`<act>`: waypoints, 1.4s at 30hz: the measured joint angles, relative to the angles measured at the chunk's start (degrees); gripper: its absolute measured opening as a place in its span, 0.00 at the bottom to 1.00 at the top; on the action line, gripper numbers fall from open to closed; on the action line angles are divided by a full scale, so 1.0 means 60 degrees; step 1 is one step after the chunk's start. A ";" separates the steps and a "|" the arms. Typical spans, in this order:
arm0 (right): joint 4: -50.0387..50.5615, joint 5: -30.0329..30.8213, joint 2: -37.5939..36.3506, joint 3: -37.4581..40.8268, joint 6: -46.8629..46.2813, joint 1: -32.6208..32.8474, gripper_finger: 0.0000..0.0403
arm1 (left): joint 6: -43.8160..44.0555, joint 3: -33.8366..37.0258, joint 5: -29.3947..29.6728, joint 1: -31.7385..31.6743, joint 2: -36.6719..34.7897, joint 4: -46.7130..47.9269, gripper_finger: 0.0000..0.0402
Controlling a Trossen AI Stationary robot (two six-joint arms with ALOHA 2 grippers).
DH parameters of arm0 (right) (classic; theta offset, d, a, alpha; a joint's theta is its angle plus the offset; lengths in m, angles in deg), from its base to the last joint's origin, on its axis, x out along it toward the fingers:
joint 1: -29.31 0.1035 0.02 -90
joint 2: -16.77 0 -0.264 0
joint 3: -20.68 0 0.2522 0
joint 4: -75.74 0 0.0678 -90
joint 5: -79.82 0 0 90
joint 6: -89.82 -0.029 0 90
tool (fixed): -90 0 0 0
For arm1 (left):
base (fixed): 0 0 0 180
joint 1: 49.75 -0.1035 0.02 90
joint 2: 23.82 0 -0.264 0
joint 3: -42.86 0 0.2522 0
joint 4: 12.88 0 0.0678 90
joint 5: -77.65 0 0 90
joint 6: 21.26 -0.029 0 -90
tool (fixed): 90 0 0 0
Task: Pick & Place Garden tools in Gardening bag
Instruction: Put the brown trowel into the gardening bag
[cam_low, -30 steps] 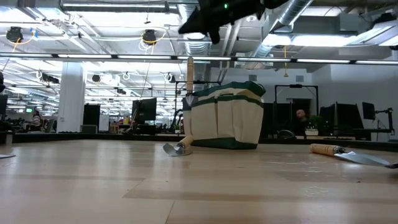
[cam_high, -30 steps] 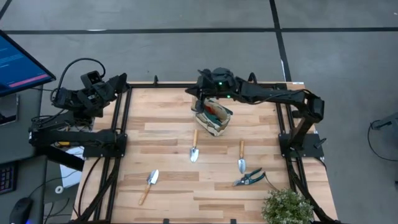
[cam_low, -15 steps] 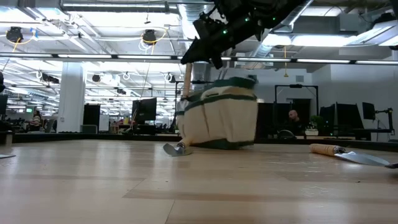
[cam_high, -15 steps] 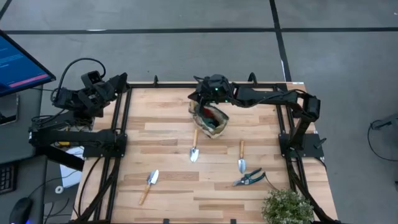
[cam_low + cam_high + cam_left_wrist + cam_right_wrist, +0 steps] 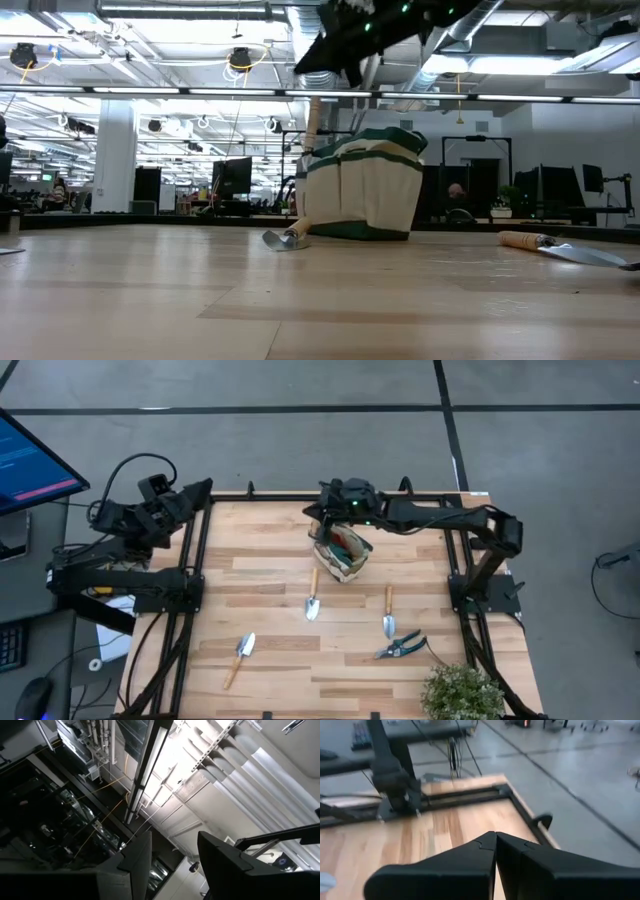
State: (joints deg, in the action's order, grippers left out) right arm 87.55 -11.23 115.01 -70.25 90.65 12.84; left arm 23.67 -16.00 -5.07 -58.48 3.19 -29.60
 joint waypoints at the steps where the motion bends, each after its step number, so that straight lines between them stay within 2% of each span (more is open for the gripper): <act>1: 0.0075 0.0001 0.0142 0.0012 -0.0033 -0.0007 0.00 | 0.0007 0.0000 -0.0002 0.0000 0.0003 0.0000 0.40; 7: -0.0045 -0.0165 0.0978 0.0003 -0.0306 0.0012 0.00 | 0.0042 0.0000 -0.0002 -0.0002 0.0134 -0.0004 0.40; 10: -0.0095 -0.0363 0.0991 0.0011 -0.0373 0.0072 0.00 | 0.0046 0.0000 -0.0002 -0.0001 0.0142 -0.0004 0.40; 19: -0.0163 -0.0122 -0.0701 0.0007 -0.0251 0.0170 0.00 | -0.0311 0.0000 -0.0042 -0.0004 0.0210 0.0018 0.40; 22: 0.0888 0.0917 -0.1459 0.0000 -0.0238 0.0360 0.00 | -0.0803 -0.0004 -0.0115 0.0000 0.0278 0.0553 0.40; 26: 0.3939 0.3445 -0.2389 -0.0003 -0.0665 0.0782 0.02 | -0.1246 -0.0004 -0.0035 -0.0002 0.0324 0.1648 0.40; 28: 0.5142 0.3895 -0.2682 0.0004 -0.1088 0.0937 0.06 | -0.1284 0.0000 -0.0020 -0.0004 0.0325 0.2127 0.40; 31: 0.5638 0.3940 -0.2744 0.0003 -0.1472 0.1145 0.17 | -0.1491 0.0000 -0.0020 0.0000 0.0435 0.2266 0.40; 38: 0.4359 0.3899 -0.1303 0.0229 -0.1672 0.1337 0.52 | -0.1524 0.0000 -0.0003 -0.0004 0.0667 0.2257 0.40; 42: 0.3792 0.3907 -0.0468 0.0251 -0.1900 0.1143 0.66 | -0.1524 0.0000 -0.0006 0.0000 0.0715 0.2258 0.40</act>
State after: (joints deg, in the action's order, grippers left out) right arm 110.31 12.21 112.20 -68.74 79.25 19.70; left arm 14.53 -16.00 -5.10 -58.48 7.47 -16.06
